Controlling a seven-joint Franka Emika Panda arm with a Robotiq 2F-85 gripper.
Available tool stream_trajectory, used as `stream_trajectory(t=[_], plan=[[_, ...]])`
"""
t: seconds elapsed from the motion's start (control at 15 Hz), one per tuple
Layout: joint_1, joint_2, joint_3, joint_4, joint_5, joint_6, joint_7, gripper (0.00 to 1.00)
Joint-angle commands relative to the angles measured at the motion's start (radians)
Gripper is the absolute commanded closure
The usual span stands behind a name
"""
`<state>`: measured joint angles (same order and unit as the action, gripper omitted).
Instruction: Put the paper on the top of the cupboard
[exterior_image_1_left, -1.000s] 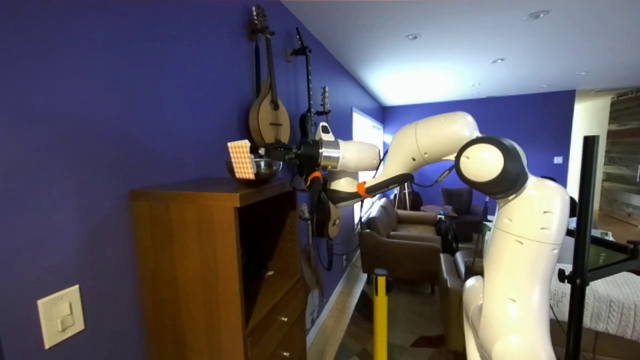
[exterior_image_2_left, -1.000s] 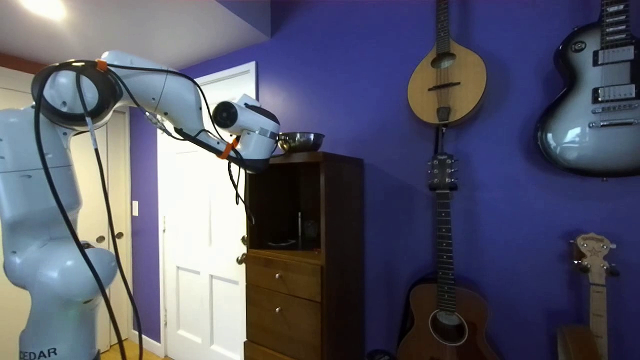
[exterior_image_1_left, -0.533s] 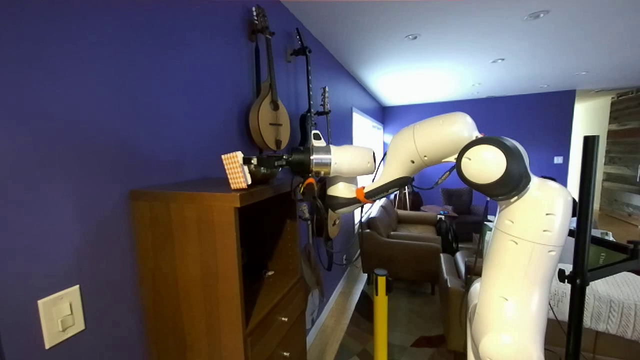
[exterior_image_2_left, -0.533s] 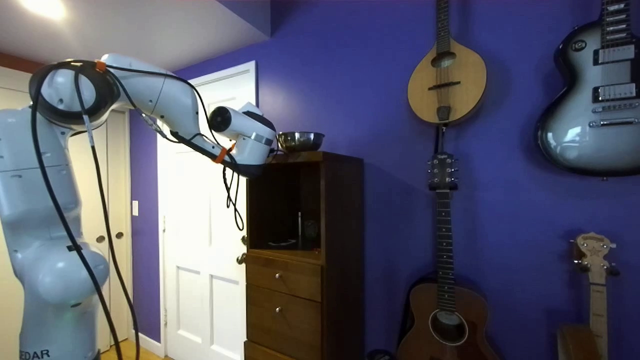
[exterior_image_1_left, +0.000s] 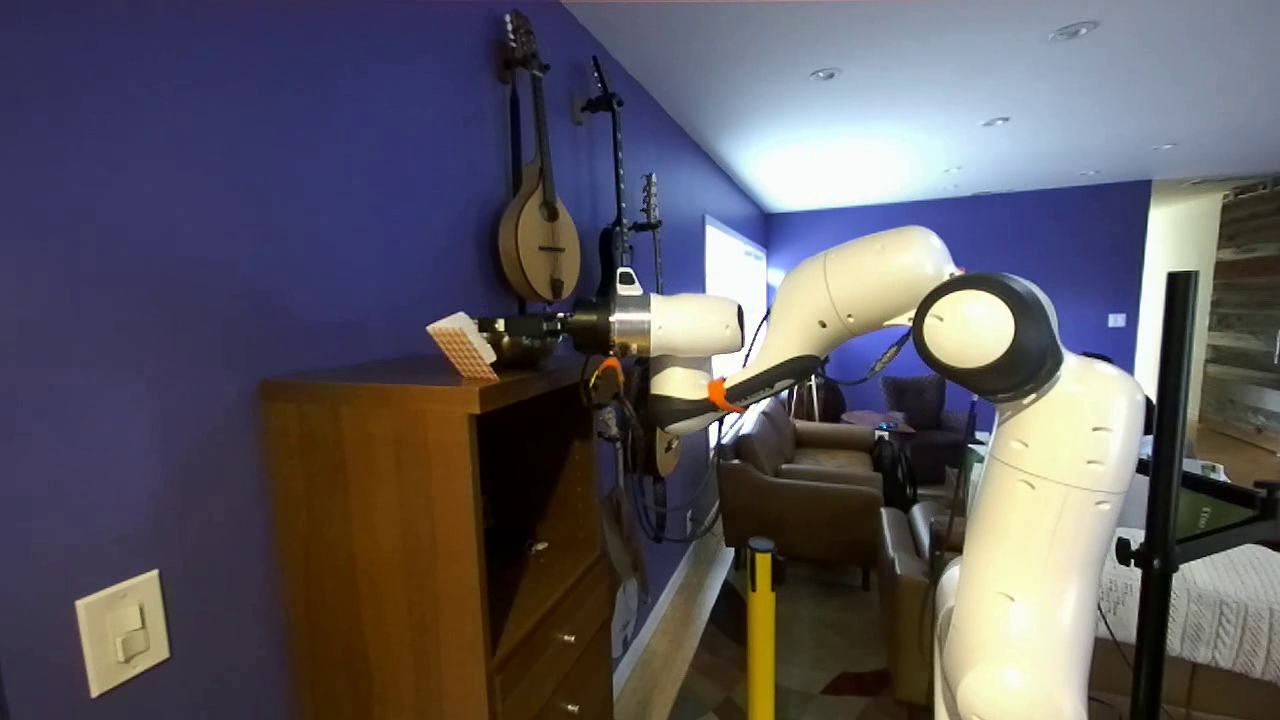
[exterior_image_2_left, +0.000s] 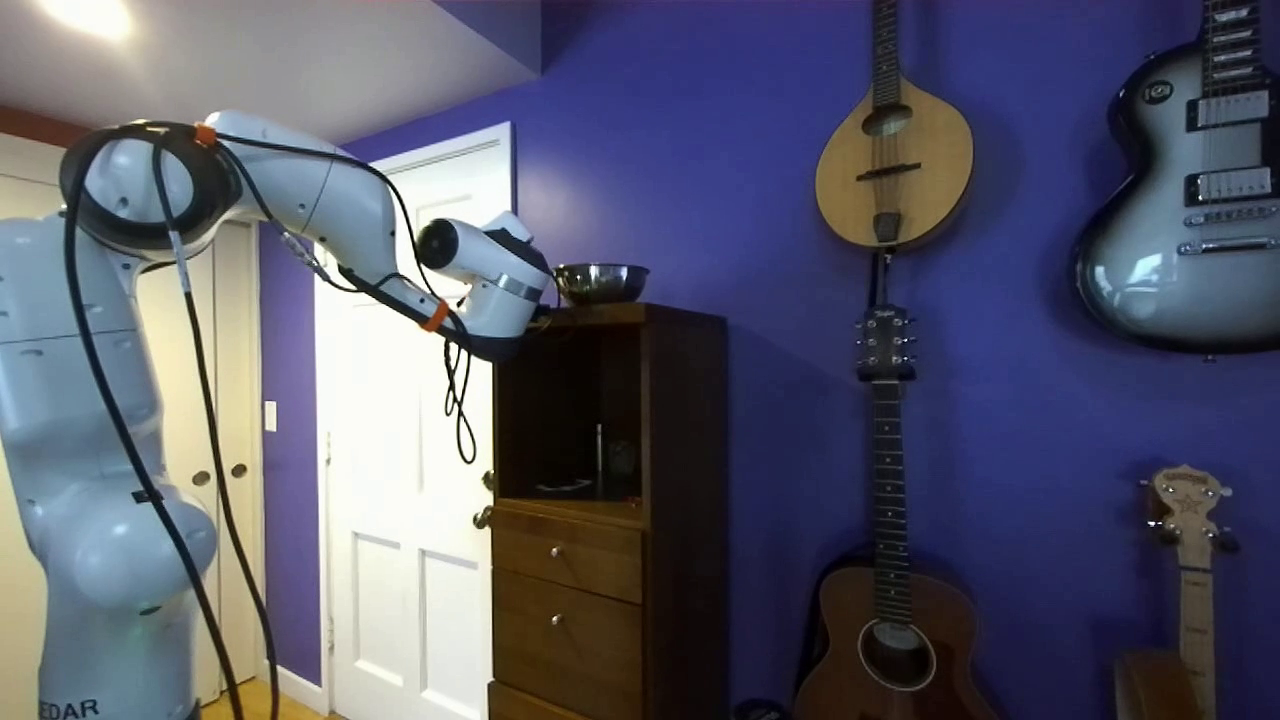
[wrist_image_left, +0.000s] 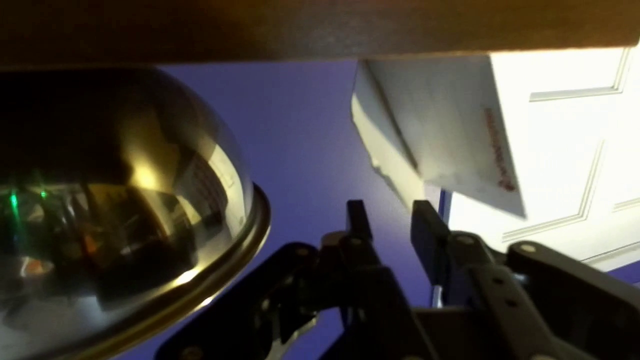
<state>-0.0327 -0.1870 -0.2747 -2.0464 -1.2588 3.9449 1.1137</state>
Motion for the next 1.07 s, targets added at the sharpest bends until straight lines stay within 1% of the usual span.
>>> stream_trajectory(t=[0.0, 0.13, 0.33, 0.47, 0.53, 0.6, 0.67, 0.73, 0.8, 0.87, 0.93, 1.0], plan=[[-0.003, -0.022, -0.001, -0.013, 0.006, -0.003, -0.003, 0.38], [-0.015, -0.035, -0.011, -0.013, 0.039, -0.009, -0.040, 0.26], [-0.029, -0.055, -0.028, -0.018, 0.090, 0.001, -0.094, 0.03], [-0.035, -0.053, -0.055, 0.005, 0.028, 0.084, -0.091, 0.00], [-0.033, -0.061, -0.069, 0.005, -0.041, 0.163, -0.091, 0.00], [-0.035, -0.066, -0.080, 0.000, -0.084, 0.219, -0.094, 0.00], [-0.069, -0.065, -0.062, -0.004, -0.116, 0.283, -0.105, 0.00], [-0.080, -0.064, -0.068, -0.004, -0.151, 0.349, -0.116, 0.00], [0.039, -0.093, -0.150, -0.011, -0.197, 0.338, -0.141, 0.00], [0.148, -0.125, -0.219, -0.023, -0.240, 0.300, -0.171, 0.00], [0.197, -0.137, -0.262, -0.027, -0.283, 0.296, -0.199, 0.00], [0.280, -0.164, -0.323, -0.039, -0.328, 0.289, -0.227, 0.00]])
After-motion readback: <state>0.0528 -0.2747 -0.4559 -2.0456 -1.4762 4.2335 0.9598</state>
